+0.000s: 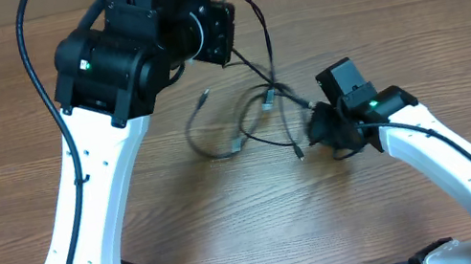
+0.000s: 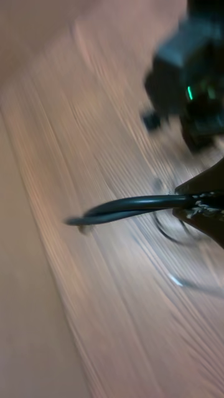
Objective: Untangle cables
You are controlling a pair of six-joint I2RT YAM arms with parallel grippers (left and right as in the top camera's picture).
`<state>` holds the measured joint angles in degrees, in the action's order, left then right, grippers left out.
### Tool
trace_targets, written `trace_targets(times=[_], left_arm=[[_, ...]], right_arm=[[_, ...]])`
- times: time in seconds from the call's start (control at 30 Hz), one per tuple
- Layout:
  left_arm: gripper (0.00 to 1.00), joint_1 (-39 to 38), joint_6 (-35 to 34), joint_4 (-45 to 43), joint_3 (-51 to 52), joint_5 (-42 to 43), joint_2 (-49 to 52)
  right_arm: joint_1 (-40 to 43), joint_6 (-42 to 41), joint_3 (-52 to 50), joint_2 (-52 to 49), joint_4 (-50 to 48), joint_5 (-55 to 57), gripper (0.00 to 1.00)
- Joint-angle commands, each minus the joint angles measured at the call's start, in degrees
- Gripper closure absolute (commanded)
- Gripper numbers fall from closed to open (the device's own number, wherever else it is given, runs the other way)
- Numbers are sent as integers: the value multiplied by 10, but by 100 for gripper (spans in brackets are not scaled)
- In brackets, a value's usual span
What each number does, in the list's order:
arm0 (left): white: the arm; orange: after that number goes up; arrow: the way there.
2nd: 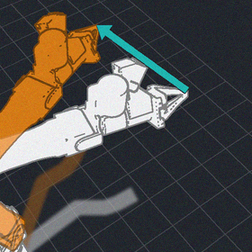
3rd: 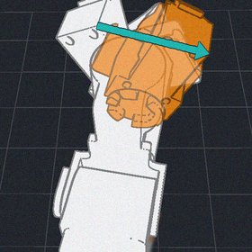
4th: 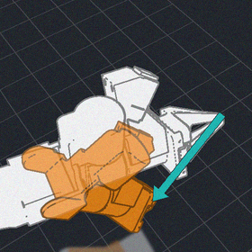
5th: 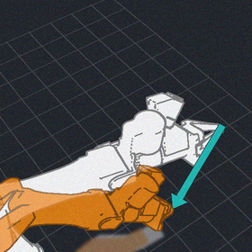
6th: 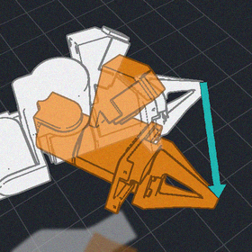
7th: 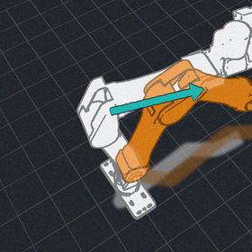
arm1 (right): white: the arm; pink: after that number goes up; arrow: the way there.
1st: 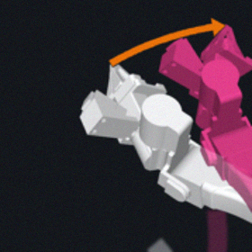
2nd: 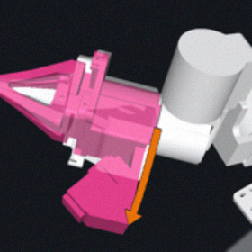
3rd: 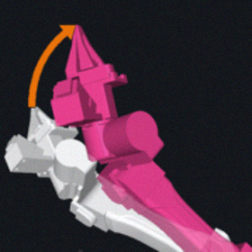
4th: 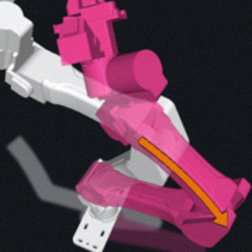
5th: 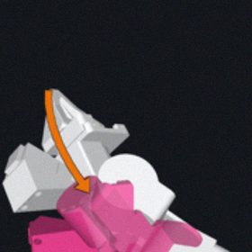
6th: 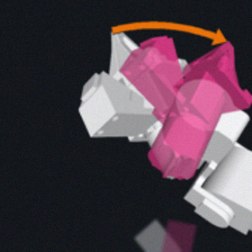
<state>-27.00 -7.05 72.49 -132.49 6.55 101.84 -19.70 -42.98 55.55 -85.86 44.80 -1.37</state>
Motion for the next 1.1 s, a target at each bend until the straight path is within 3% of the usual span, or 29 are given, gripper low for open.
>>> trace_targets(times=[0.0, 0.13, 0.37, 0.57, 0.67, 0.8, 1.07], left_arm=[[96, 12, 10, 5, -14, -177, -14], [96, 40, 6, 10, -14, -205, -14], [96, 72, 4, 21, -14, -181, -14], [94, 71, 2, 34, -14, -106, -13], [87, 71, 2, 40, -14, -82, -6], [86, 71, 2, 48, -14, -22, 22], [87, 66, 2, 53, -14, -3, 64]], right_arm=[[54, 15, 10, 2, 40, 242, 96], [134, 15, 38, 3, 86, 293, 96], [219, 31, 134, 3, 151, 278, 96], [206, 138, 212, 3, 153, 179, 96], [191, 177, 254, 3, 154, 155, 96], [168, 264, 364, 4, 159, 61, 96], [167, 288, 552, 13, 161, 12, 96]])
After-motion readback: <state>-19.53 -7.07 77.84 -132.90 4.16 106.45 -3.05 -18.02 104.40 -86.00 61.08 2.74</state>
